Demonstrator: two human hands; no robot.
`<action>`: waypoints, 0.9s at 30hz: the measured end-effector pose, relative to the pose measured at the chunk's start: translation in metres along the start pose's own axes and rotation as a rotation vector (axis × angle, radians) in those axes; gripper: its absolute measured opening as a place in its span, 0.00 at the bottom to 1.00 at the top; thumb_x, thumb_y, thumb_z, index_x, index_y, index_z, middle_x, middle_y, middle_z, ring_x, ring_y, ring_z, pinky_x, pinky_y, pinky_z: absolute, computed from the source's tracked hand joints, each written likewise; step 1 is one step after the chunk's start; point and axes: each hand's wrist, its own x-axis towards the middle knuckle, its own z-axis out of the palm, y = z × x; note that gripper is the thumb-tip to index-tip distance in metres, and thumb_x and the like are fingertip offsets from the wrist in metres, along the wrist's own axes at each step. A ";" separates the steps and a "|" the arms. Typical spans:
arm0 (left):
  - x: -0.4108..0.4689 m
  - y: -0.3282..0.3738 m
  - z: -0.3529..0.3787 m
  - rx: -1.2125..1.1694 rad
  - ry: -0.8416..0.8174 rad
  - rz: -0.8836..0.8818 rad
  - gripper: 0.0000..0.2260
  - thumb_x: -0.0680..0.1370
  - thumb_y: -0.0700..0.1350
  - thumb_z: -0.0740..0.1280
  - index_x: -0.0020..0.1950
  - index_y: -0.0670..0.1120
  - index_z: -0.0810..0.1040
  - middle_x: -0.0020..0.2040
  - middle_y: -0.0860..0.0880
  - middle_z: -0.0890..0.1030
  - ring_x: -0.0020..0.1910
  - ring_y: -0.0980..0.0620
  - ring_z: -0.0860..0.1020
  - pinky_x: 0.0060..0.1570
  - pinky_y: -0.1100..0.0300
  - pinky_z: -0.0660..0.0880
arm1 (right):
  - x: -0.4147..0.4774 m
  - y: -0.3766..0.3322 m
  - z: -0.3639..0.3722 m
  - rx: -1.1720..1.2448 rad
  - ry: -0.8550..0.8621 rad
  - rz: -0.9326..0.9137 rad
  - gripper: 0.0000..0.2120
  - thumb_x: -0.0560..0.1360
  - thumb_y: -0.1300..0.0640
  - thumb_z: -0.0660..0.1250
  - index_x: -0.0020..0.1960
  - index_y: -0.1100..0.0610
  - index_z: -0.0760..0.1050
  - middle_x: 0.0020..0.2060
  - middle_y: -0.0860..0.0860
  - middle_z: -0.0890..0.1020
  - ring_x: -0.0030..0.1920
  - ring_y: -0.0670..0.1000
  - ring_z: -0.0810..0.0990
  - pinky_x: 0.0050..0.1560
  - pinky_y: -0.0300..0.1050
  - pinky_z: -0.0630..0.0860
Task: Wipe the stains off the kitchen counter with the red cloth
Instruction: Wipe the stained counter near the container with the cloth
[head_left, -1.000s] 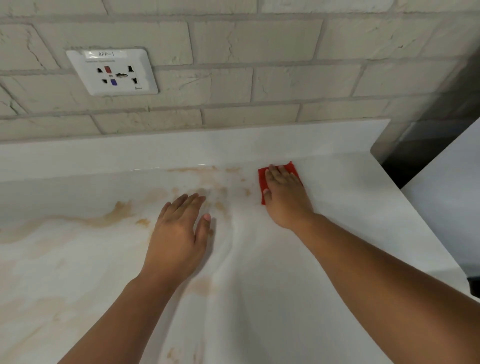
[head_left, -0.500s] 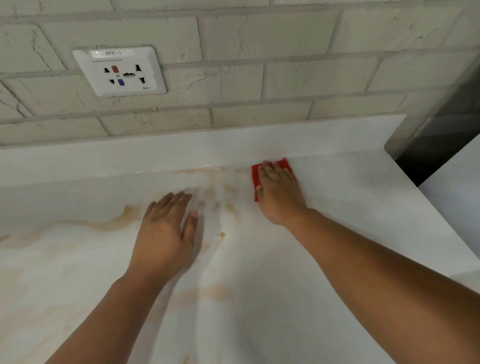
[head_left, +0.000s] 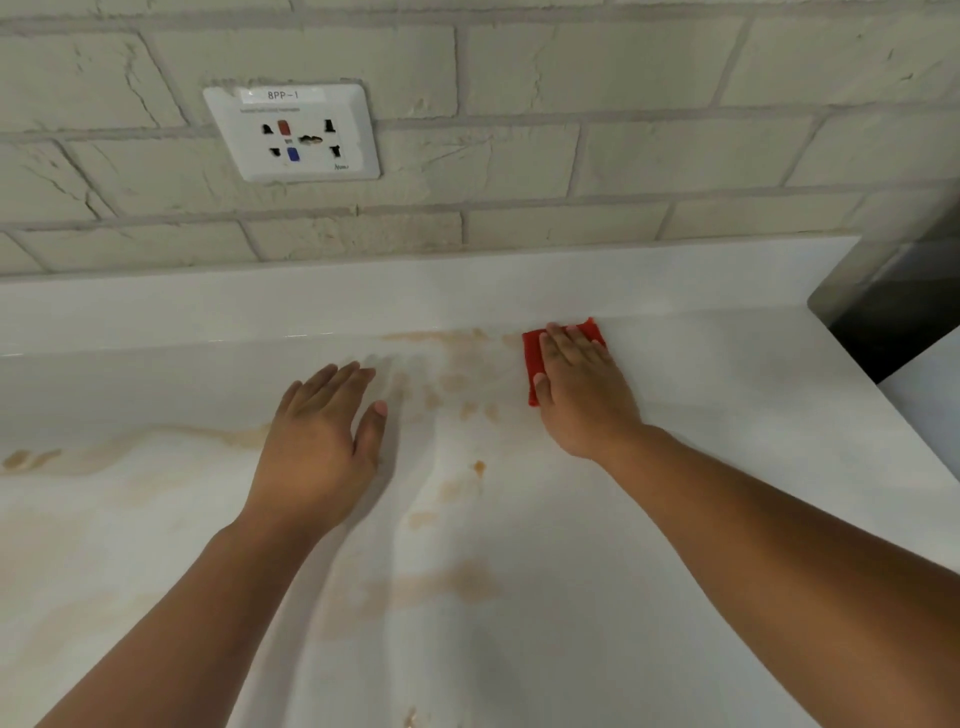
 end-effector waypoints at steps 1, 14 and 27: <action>-0.001 -0.003 -0.002 0.002 0.001 -0.001 0.24 0.81 0.54 0.54 0.71 0.44 0.73 0.71 0.45 0.74 0.73 0.44 0.67 0.73 0.46 0.61 | 0.005 -0.008 0.002 0.005 0.007 0.025 0.28 0.82 0.50 0.48 0.79 0.59 0.49 0.79 0.52 0.51 0.78 0.52 0.47 0.77 0.48 0.44; -0.006 -0.024 -0.011 -0.031 0.006 -0.035 0.22 0.81 0.53 0.55 0.70 0.43 0.74 0.70 0.45 0.75 0.72 0.44 0.68 0.72 0.50 0.60 | 0.002 -0.001 -0.002 0.113 -0.026 -0.101 0.26 0.84 0.50 0.50 0.78 0.59 0.55 0.78 0.50 0.56 0.78 0.49 0.49 0.75 0.41 0.43; -0.020 -0.054 -0.030 -0.035 0.026 -0.088 0.22 0.81 0.53 0.55 0.70 0.44 0.75 0.70 0.45 0.75 0.73 0.45 0.68 0.72 0.46 0.64 | 0.045 -0.127 0.019 0.113 -0.053 -0.209 0.27 0.81 0.53 0.53 0.78 0.60 0.55 0.78 0.54 0.56 0.78 0.53 0.51 0.77 0.50 0.46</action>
